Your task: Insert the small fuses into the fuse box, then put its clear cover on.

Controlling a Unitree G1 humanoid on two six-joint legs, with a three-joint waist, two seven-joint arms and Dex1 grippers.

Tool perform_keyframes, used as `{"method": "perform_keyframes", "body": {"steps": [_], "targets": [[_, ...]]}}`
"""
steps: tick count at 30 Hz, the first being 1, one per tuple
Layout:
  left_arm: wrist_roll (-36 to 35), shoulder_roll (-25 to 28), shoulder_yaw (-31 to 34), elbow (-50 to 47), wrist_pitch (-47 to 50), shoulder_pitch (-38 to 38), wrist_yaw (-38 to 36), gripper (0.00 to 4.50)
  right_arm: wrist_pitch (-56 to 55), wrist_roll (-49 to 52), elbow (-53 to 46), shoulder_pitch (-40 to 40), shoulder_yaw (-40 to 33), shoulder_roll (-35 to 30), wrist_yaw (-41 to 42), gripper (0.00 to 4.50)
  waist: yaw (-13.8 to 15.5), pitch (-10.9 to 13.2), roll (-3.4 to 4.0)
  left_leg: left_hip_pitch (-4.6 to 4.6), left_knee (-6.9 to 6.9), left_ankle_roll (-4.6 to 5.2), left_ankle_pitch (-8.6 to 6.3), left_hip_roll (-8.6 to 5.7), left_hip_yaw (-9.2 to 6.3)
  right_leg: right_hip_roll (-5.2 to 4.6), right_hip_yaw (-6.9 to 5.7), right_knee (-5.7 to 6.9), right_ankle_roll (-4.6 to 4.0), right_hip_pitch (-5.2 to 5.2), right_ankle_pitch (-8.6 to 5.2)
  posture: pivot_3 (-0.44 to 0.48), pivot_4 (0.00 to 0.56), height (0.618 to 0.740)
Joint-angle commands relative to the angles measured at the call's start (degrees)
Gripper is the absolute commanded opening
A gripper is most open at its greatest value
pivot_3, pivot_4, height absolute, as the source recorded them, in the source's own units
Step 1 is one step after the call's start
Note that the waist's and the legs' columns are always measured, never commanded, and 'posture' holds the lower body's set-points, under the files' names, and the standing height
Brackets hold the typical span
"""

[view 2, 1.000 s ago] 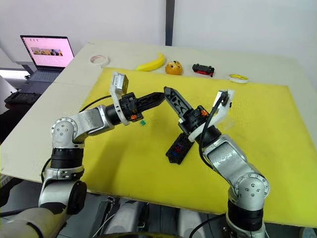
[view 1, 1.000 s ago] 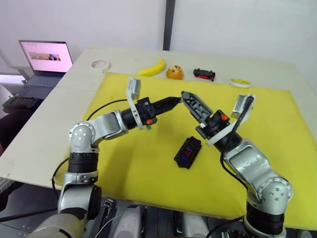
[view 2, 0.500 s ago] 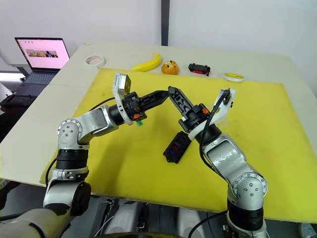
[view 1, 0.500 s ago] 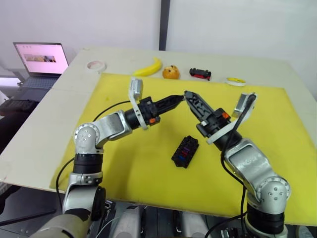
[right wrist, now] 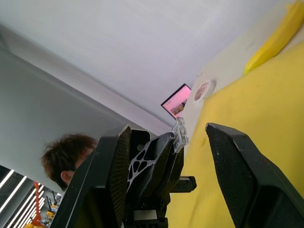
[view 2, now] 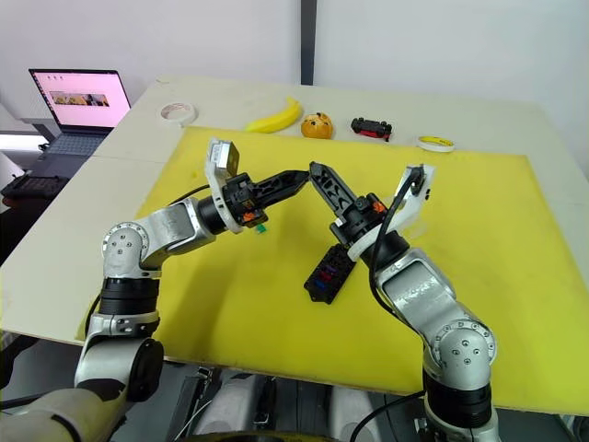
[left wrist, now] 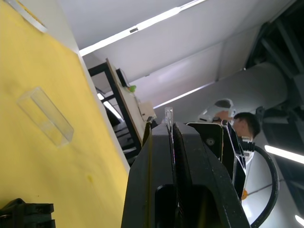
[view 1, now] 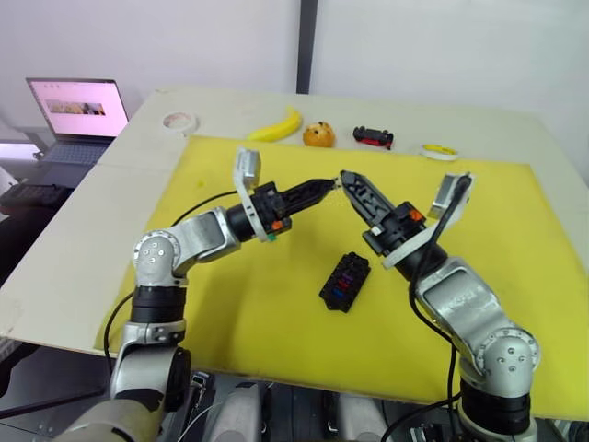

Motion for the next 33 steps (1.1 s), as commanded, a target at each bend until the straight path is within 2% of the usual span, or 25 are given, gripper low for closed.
{"method": "perform_keyframes", "body": {"steps": [1,7,12,29,31,33], "targets": [[-2.17,-0.71,-0.39,-2.29,-0.79,-1.4,0.94,0.0,-0.59,0.83,-1.68,-0.43,0.26,-0.52,0.54,2.65,0.01,0.0,0.0,0.0,0.0,0.0,0.0,0.0,0.0,0.0,0.0,0.0,0.0,0.0,0.0,0.0,0.15,0.74],[-3.13,-0.81,-0.5,-3.1,-0.88,-0.76,1.93,0.0,-0.99,0.77,-1.65,-0.46,0.23,-0.66,0.78,2.65,0.01,0.0,0.0,0.0,0.01,0.0,0.0,0.0,0.0,0.0,0.0,0.0,0.0,0.0,0.0,0.0,0.15,0.74],[-3.54,-0.68,-0.53,-2.89,-0.87,-0.95,2.28,0.0,-1.32,0.74,-1.62,-0.4,0.22,-0.64,1.13,0.52,0.01,0.0,0.0,0.0,0.01,0.0,0.0,0.0,0.0,0.01,0.0,0.0,0.0,0.0,0.0,0.0,0.15,0.74],[-5.8,-0.82,-1.85,-3.47,-1.87,-1.77,4.76,0.0,-1.62,1.22,-1.58,-0.42,0.52,-1.46,1.84,0.52,0.02,0.0,0.0,0.0,0.03,0.0,0.0,0.0,0.0,0.02,0.0,0.02,0.0,0.0,0.0,0.0,0.15,0.74],[-6.08,-0.75,-1.97,-3.45,-1.98,-1.73,5.02,0.0,-1.62,1.17,-1.61,-0.42,0.6,-1.56,2.07,0.01,0.02,0.0,0.0,0.0,0.03,0.0,0.0,0.0,0.0,0.02,0.0,0.02,0.0,0.0,0.0,0.0,0.15,0.74],[-6.51,-0.71,-2.13,-3.38,-2.23,-1.69,5.73,0.0,-1.76,1.1,-1.86,-0.36,0.68,-1.59,2.3,0.01,0.04,0.0,0.0,0.0,0.03,0.0,0.0,0.0,0.0,0.02,0.0,0.02,0.0,0.0,0.0,0.0,0.15,0.74]]}}
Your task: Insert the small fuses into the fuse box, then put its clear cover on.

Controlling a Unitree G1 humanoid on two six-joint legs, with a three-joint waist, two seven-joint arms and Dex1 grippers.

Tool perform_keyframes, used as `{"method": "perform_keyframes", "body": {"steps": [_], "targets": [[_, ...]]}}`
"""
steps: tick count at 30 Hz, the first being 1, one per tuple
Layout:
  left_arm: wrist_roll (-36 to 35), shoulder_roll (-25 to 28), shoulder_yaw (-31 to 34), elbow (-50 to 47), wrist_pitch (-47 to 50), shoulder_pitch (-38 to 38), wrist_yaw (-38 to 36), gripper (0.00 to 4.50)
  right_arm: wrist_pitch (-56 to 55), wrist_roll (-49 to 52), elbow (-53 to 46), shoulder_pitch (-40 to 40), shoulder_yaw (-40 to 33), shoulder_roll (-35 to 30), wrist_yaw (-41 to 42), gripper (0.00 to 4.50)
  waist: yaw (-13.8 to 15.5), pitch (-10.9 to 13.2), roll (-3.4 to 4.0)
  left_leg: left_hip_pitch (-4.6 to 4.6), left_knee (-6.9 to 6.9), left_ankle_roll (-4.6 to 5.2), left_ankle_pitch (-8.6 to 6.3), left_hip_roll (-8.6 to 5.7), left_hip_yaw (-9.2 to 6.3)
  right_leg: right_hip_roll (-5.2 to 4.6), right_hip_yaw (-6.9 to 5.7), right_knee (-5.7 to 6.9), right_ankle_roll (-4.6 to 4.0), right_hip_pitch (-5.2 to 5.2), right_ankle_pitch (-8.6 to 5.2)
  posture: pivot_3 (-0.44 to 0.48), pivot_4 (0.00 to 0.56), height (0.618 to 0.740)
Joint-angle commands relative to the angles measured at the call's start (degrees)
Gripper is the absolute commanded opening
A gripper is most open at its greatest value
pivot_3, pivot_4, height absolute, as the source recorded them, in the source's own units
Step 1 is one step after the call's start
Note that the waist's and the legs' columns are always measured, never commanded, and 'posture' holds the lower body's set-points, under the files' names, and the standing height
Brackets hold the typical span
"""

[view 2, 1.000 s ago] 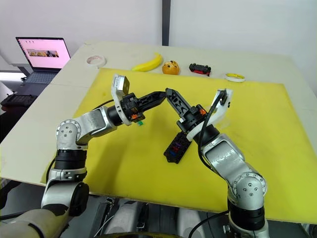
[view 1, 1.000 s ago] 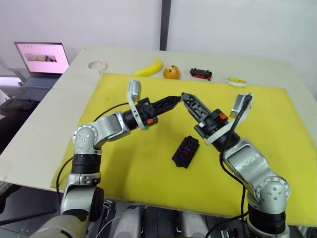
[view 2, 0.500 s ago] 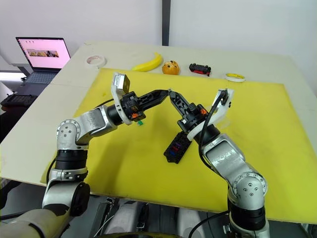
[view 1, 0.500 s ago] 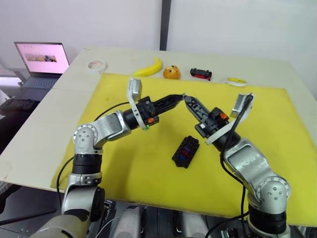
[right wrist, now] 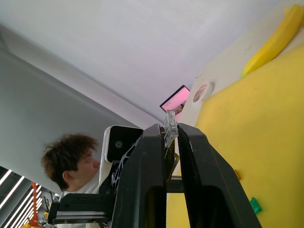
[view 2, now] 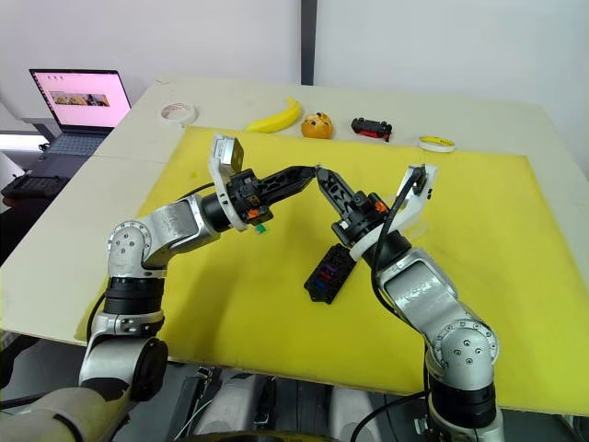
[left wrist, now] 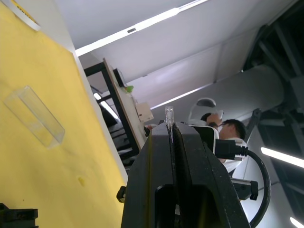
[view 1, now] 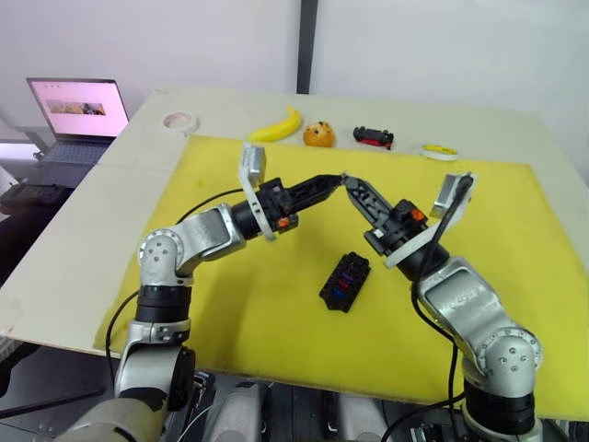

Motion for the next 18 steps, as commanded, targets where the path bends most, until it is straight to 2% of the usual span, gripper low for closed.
{"method": "perform_keyframes", "body": {"steps": [1,6,9,11,14,16,18], "targets": [[-1.93,-0.23,-0.99,-1.98,-0.6,-1.28,0.95,0.0,-0.2,0.96,-2.07,-0.49,0.49,-0.13,1.28,0.01,0.01,0.0,0.0,0.0,0.0,0.0,0.0,0.0,0.0,0.0,0.0,0.0,0.0,0.0,0.0,0.0,0.15,0.74],[1.64,2.38,-1.58,-1.46,0.43,-1.92,-0.21,0.0,-0.68,0.89,-2.93,-0.47,-0.12,-0.54,1.68,0.01,-0.01,0.0,0.0,0.0,0.0,0.0,0.0,0.0,0.0,0.03,0.0,0.01,0.0,0.0,0.0,0.0,0.15,0.74],[5.23,6.48,-1.0,-0.75,3.04,-3.55,-6.73,0.95,0.28,0.98,-3.59,-0.7,-1.28,-3.12,3.24,0.0,-0.04,0.0,0.01,0.0,0.0,0.0,0.0,-0.01,0.01,0.11,0.0,0.02,0.0,0.0,0.0,0.0,0.15,0.74],[10.22,10.73,-1.62,-0.68,5.38,-5.42,-14.38,1.97,1.72,1.29,-4.37,-0.64,-2.79,-7.06,5.73,0.0,-0.11,0.01,0.02,0.01,0.01,0.0,0.0,0.0,0.02,0.18,0.01,0.04,0.0,-0.02,0.0,0.0,0.15,0.74],[26.26,20.45,-8.75,-6.45,3.16,-7.19,-34.61,3.5,6.32,-1.93,-6.05,1.92,-6.38,-17.9,13.56,0.0,-0.11,0.03,0.06,0.0,0.0,0.01,0.0,0.01,0.08,0.27,0.0,0.07,-0.01,-0.06,-0.01,0.0,0.15,0.74],[35.57,24.53,-13.72,-9.08,-1.41,-7.13,-44.95,4.47,7.89,-5.12,-6.77,3.92,-7.19,-22.92,18.15,0.0,0.07,0.03,0.06,0.02,-0.05,0.06,-0.03,0.02,0.14,0.3,0.01,0.0,-0.03,-0.03,-0.03,0.0,0.15,0.74],[50.09,28.77,-21.66,-11.36,-13.39,-6.03,-56.56,4.47,9.11,-13.17,-7.49,7.7,-7.42,-28.54,24.93,0.0,0.23,0.03,0.08,0.03,-0.05,0.07,-0.04,0.07,0.15,0.32,0.02,-0.06,-0.03,0.01,-0.03,0.0,0.15,0.74]]}}
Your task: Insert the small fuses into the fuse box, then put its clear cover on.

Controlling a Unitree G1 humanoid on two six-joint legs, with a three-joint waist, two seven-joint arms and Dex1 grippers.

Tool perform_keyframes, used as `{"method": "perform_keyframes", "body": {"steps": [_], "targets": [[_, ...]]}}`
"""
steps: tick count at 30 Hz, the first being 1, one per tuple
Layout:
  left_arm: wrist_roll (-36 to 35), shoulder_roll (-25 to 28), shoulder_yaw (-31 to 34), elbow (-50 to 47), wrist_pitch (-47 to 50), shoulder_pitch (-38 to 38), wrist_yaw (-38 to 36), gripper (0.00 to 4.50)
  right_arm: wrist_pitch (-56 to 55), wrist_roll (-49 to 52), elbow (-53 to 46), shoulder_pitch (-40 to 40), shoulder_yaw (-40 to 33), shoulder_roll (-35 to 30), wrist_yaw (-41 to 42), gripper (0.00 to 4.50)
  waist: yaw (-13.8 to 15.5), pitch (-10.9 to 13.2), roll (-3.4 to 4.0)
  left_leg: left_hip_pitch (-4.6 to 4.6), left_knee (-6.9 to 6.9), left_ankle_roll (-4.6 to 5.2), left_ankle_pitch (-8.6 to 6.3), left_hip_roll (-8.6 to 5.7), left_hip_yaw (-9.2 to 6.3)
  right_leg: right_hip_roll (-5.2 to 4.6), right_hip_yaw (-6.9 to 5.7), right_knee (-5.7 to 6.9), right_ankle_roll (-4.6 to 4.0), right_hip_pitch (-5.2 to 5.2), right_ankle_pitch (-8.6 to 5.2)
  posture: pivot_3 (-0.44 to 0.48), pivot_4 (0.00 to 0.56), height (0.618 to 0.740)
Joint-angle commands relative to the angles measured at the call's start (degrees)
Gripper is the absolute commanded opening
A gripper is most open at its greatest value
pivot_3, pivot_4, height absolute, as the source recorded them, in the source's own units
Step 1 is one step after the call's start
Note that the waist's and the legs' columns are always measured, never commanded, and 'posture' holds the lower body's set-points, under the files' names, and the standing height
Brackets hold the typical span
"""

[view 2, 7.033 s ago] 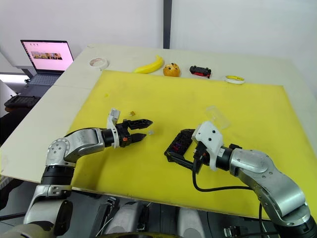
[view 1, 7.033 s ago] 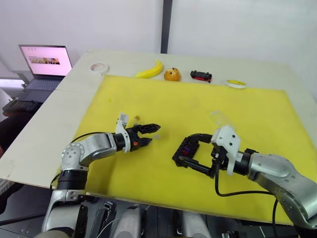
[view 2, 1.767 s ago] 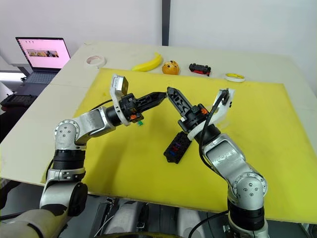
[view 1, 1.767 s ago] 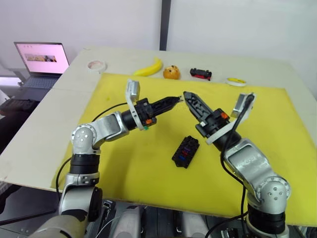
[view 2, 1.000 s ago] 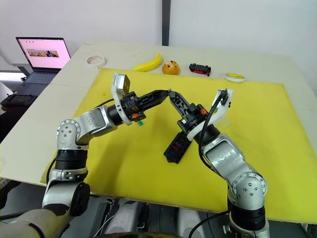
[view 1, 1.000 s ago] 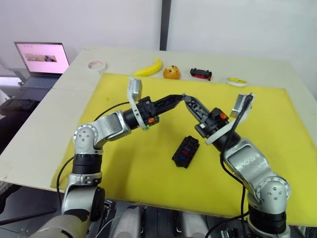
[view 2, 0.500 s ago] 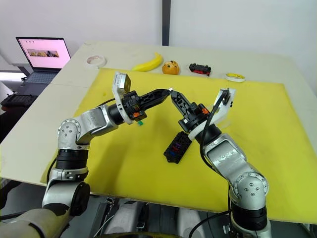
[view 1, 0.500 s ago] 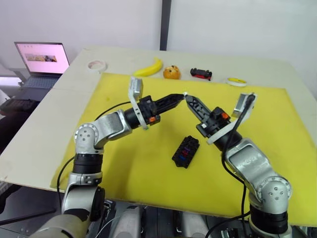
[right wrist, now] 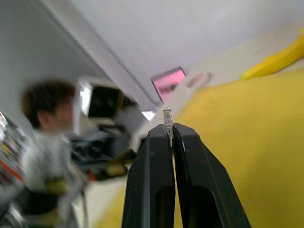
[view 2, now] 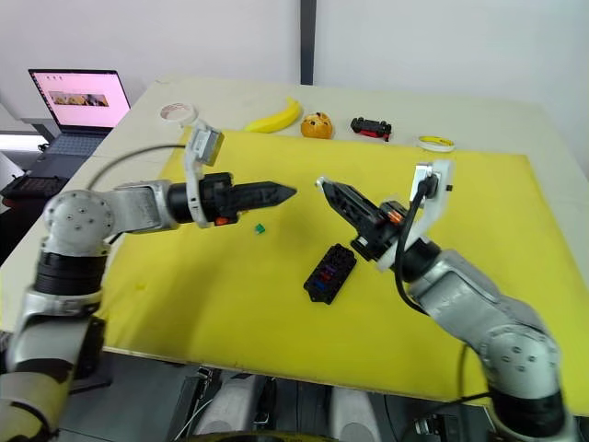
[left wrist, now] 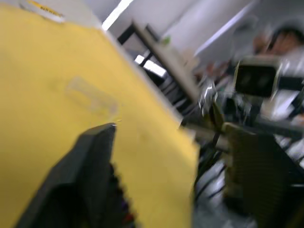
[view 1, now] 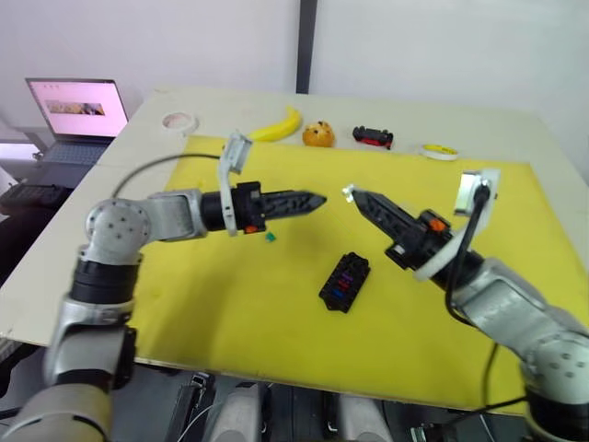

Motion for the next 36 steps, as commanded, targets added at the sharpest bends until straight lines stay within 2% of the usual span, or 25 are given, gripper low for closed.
{"method": "perform_keyframes", "body": {"steps": [1,3,6,10,14,24,36], "targets": [[24.59,4.81,-13.12,-4.59,-20.45,1.06,-20.85,4.47,1.58,-13.53,-3.12,5.39,-0.86,-7.61,12.27,0.0,0.14,0.01,0.05,0.0,0.02,0.0,0.0,0.02,0.01,-0.01,0.01,-0.04,-0.01,0.02,0.0,0.0,0.15,0.74],[34.31,5.02,-17.27,-2.96,-31.29,1.69,-27.66,4.47,0.49,-21.78,-2.8,8.66,0.17,-10.82,17.52,0.0,0.1,0.01,0.04,0.01,0.01,0.04,-0.02,0.05,0.05,-0.01,0.05,-0.15,-0.24,0.1,-0.13,0.0,0.15,0.74],[40.94,1.88,-19.0,1.56,-39.11,1.51,-31.89,4.47,-1.87,-32.19,-2.23,11.06,2.95,-12.99,23.52,0.0,0.07,0.02,0.03,-0.01,0.07,0.08,-0.04,0.08,0.08,-0.09,0.13,-0.17,-0.26,0.1,-0.12,0.0,0.15,0.74],[49.23,-2.54,-20.34,6.83,-49.47,1.84,-35.48,4.47,-4.03,-40.09,-0.62,11.81,5.1,-11.95,27.59,0.0,0.02,0.03,0.02,-0.02,0.1,0.14,-0.08,0.07,0.09,-0.27,0.1,-0.15,-0.21,0.09,-0.09,0.0,0.15,0.74],[52.2,-6.59,-19.46,10.63,-52.43,1.5,-37.26,4.47,-4.75,-44.68,0.65,11.49,6.27,-10.23,29.83,0.0,0.05,0.03,0.01,-0.05,0.14,0.16,-0.09,0.07,0.07,-0.3,0.04,-0.13,0.01,0.08,0.02,0.0,0.15,0.74],[58.29,-12.99,-18.86,18.91,-56.9,-0.98,-39.93,4.47,-5.66,-52.69,4.12,9.78,8.51,-6.56,34.39,0.0,0.05,0.03,0.01,-0.04,0.17,0.2,-0.11,0.04,0.05,-0.19,-0.01,-0.11,0.11,0.11,0.07,0.0,0.15,0.74],[60.3,-14.57,-17.88,19.41,-57.67,-1.02,-41.18,4.47,-4.89,-56.75,5.21,9.48,8.84,-3.34,36.9,0.0,0.03,0.03,0.02,-0.01,0.19,0.19,-0.11,0.05,0.04,-0.15,-0.01,-0.03,0.13,0.11,0.08,0.0,0.15,0.74]]}}
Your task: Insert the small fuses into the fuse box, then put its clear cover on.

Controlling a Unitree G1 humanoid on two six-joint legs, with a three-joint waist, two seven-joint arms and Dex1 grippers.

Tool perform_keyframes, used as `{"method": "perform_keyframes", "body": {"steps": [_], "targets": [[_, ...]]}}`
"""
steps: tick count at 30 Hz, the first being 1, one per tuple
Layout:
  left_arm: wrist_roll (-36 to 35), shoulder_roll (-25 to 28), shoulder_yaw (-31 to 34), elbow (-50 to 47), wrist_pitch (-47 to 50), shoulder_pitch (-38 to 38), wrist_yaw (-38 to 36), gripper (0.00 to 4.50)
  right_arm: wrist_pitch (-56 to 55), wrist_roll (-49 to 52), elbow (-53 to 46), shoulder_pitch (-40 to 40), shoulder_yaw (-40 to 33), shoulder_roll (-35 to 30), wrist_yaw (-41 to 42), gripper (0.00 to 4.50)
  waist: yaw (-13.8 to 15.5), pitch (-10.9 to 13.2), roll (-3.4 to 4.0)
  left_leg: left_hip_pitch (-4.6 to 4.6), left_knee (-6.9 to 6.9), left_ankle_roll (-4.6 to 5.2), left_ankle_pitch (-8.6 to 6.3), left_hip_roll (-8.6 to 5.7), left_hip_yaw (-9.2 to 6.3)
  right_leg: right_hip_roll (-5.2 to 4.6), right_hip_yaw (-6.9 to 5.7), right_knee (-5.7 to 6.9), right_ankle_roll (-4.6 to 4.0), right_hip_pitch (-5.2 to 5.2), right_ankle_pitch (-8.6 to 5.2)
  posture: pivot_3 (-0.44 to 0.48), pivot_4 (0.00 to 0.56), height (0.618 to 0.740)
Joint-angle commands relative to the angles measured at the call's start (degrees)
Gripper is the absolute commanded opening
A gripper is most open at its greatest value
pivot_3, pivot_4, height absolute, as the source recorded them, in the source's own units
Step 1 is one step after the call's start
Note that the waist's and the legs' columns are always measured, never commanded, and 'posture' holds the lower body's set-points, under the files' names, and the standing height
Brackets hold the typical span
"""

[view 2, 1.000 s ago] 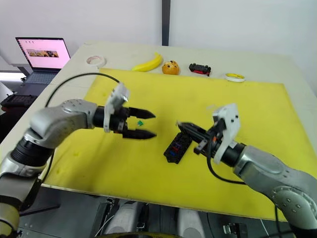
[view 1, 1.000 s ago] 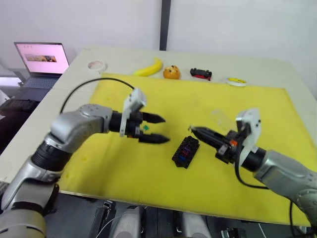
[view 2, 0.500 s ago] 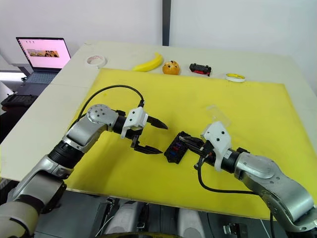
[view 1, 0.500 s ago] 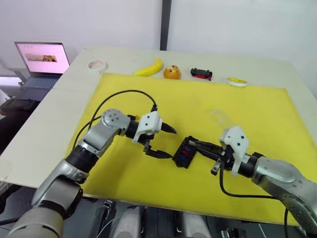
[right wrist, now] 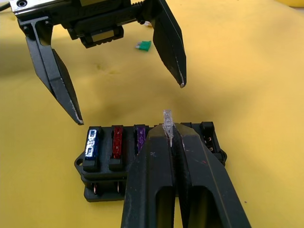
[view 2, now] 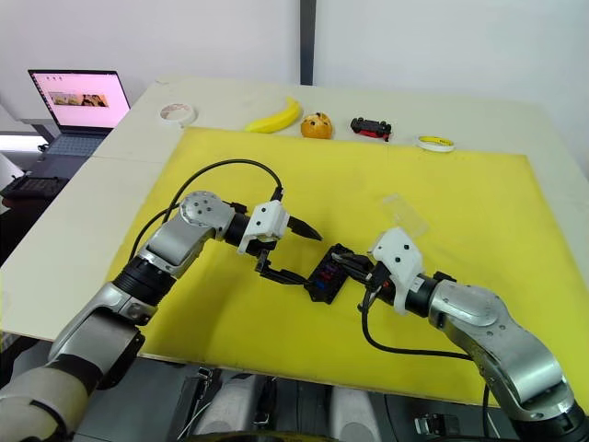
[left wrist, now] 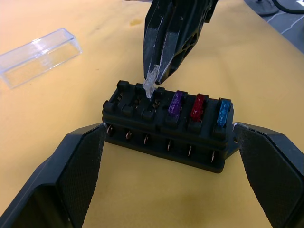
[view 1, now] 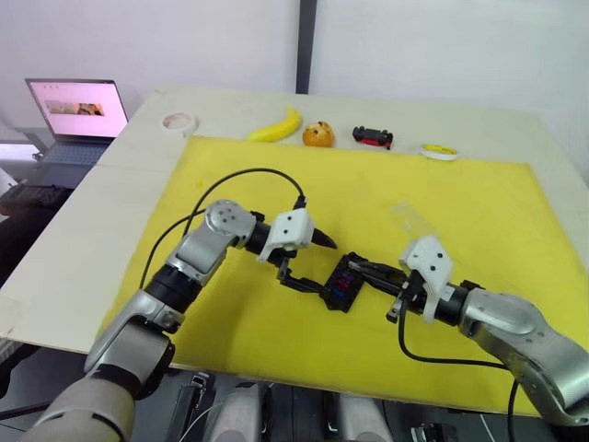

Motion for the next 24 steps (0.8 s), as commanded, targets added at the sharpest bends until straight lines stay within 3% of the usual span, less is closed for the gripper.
{"method": "perform_keyframes", "body": {"steps": [1,24], "targets": [[0.4,-0.47,1.67,-1.28,-0.68,-0.58,-0.3,4.47,-0.33,-0.78,-0.98,-0.28,-0.55,0.78,0.8,0.0,0.0,0.0,0.0,0.0,0.0,0.0,0.0,0.0,0.0,0.0,0.0,0.0,0.0,0.0,0.0,0.0,0.15,0.74],[1.11,-1.1,2.33,-2.81,0.85,-0.4,-0.34,4.47,0.7,-4.52,1.68,-1.06,0.24,3.83,2.69,0.0,-0.03,-0.01,0.01,0.03,0.05,-0.01,0.0,0.0,0.0,0.07,0.01,0.09,0.01,0.01,0.01,0.0,0.15,0.74]]}}
